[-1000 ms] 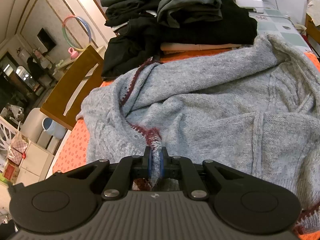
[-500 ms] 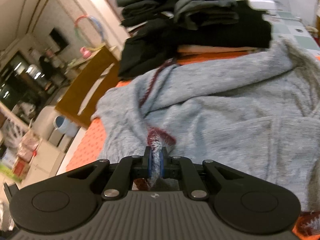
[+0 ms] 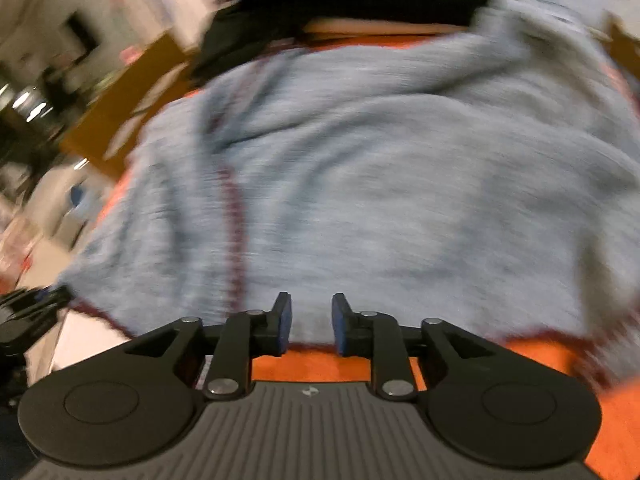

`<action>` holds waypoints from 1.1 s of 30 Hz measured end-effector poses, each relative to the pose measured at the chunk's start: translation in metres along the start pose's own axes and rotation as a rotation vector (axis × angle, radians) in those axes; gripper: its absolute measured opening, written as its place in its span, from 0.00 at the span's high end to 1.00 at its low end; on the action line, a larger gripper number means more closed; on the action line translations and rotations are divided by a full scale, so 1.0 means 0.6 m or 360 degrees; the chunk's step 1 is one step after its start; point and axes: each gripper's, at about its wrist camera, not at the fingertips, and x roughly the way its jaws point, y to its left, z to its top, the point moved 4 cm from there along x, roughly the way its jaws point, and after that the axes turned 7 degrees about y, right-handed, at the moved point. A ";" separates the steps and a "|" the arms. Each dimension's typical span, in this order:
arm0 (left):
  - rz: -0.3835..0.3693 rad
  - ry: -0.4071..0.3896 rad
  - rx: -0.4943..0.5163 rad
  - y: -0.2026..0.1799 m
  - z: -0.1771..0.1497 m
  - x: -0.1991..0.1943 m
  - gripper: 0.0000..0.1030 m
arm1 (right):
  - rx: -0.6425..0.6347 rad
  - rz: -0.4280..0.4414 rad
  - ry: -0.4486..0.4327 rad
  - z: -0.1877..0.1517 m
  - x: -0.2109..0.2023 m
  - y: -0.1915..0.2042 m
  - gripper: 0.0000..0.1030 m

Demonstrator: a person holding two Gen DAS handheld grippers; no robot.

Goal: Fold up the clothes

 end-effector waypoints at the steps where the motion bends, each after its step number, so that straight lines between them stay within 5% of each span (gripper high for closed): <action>1: -0.0005 0.0013 -0.0006 0.001 0.003 0.006 0.88 | 0.0072 -0.0061 -0.0028 -0.013 -0.010 -0.026 0.73; 10: -0.0017 0.0121 -0.0080 0.004 0.009 0.039 0.86 | 0.0599 -0.0576 -0.0450 -0.099 -0.118 -0.203 0.62; 13: -0.0038 0.0145 -0.0075 0.002 0.011 0.041 0.78 | 0.0690 -0.0571 -0.0462 -0.097 -0.122 -0.238 0.47; 14: -0.0053 0.0152 -0.0075 0.001 0.012 0.041 0.68 | 0.0701 -0.0554 -0.0457 -0.093 -0.117 -0.244 0.42; 15: -0.0069 0.0155 -0.0083 0.002 0.012 0.040 0.58 | 0.0712 -0.0538 -0.0452 -0.089 -0.112 -0.250 0.41; 19: -0.0135 0.0146 -0.0157 0.015 0.011 0.027 0.46 | 0.0774 -0.0467 -0.0434 -0.075 -0.092 -0.272 0.40; 20: -0.0149 0.0136 -0.0186 0.021 0.011 0.021 0.44 | 0.0800 -0.0445 -0.0434 -0.071 -0.088 -0.275 0.48; 21: -0.0163 0.0122 -0.0218 0.027 0.012 0.015 0.42 | 0.0814 -0.0426 -0.0440 -0.065 -0.087 -0.276 0.71; 23: -0.0186 0.0087 -0.0290 0.042 0.015 0.000 0.39 | 0.0800 -0.0410 -0.0480 -0.050 -0.092 -0.266 0.87; 28: -0.0197 -0.0019 -0.0419 0.068 0.036 -0.037 0.36 | 0.0436 -0.0435 -0.0625 0.012 -0.135 -0.178 0.89; 33: -0.0193 -0.0118 -0.0481 0.086 0.072 -0.061 0.35 | -0.0034 -0.0310 -0.0611 0.081 -0.128 -0.044 0.90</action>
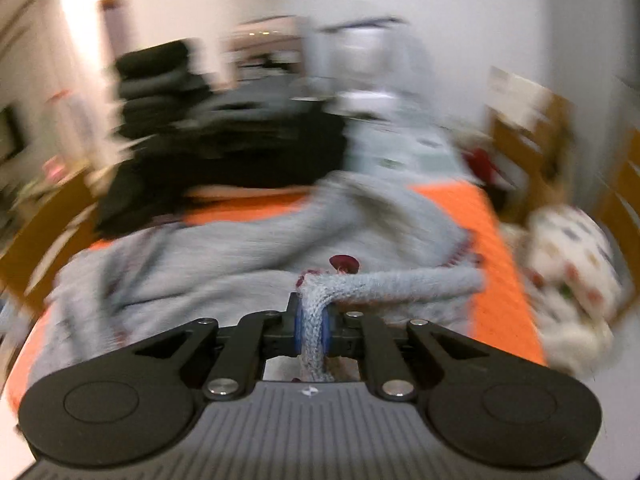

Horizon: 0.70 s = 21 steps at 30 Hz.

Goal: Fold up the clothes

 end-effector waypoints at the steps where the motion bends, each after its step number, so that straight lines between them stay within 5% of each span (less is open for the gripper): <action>1: -0.0006 -0.0015 -0.0004 0.000 0.008 -0.002 0.35 | -0.0077 0.0053 0.0012 0.008 0.006 0.029 0.90; 9: -0.0085 -0.0080 0.0043 -0.011 0.058 0.002 0.31 | -0.0588 0.0563 0.0422 -0.042 0.111 0.260 0.90; 12: -0.0143 -0.0055 0.0085 -0.018 0.068 0.018 0.30 | -0.0663 0.0610 0.0550 -0.070 0.132 0.303 0.86; 18: -0.0286 0.0006 0.0218 -0.052 0.091 0.060 0.29 | -0.0513 0.0523 0.0457 -0.033 0.100 0.257 0.67; 21: -0.0359 0.0002 0.0285 -0.080 0.106 0.080 0.27 | -0.0408 0.0425 0.0382 -0.008 0.070 0.197 0.67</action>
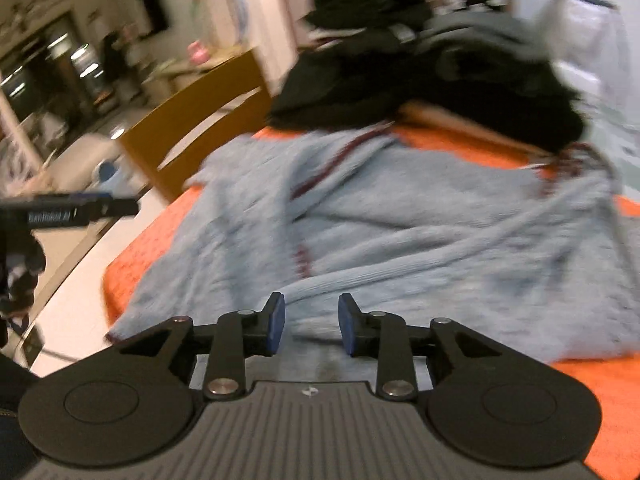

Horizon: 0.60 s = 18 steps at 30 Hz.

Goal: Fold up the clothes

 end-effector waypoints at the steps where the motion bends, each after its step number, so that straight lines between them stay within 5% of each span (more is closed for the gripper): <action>1: -0.0021 0.0002 0.0016 -0.009 0.007 0.009 0.26 | 0.0032 -0.0046 -0.0018 0.000 -0.013 -0.020 0.67; 10: -0.0179 -0.0018 0.0153 -0.156 0.080 0.091 0.21 | 0.0394 -0.0311 -0.0123 -0.029 -0.099 -0.262 0.67; 18: -0.0311 0.0033 0.0201 -0.337 0.142 0.187 0.12 | 0.0537 -0.0267 -0.0149 -0.057 -0.103 -0.479 0.65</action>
